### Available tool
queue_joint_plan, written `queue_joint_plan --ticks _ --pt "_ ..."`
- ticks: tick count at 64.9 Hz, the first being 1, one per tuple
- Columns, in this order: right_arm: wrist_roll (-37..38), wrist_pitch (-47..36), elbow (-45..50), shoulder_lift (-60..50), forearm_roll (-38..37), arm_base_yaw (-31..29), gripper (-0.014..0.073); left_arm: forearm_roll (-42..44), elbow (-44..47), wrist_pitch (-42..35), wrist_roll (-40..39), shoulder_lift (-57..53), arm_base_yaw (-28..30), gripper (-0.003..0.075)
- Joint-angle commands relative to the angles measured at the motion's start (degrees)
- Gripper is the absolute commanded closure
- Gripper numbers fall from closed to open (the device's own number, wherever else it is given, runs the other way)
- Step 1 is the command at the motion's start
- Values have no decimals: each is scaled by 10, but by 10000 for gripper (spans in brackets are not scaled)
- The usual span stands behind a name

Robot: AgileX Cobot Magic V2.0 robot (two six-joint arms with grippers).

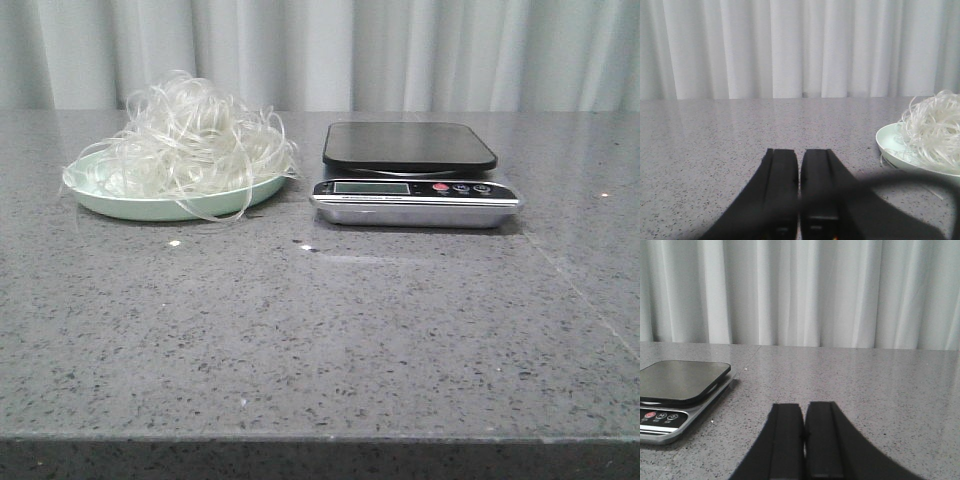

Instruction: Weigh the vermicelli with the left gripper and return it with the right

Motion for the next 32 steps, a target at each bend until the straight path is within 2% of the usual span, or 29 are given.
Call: queue_joint_plan --ticks 1,11,24,32 --pt "0 -41 -4 -9 -6 -3 427 -1 4 -47 -5 -11 1 574" --pt "0 -41 -4 -9 -6 -3 427 -1 4 -49 -5 -11 1 574" --pt "0 -41 -4 -9 -6 -3 427 -84 -15 -178 -5 -11 1 574" --pt "0 -41 -4 -9 -6 -3 427 -78 -88 -126 -5 -10 1 574"
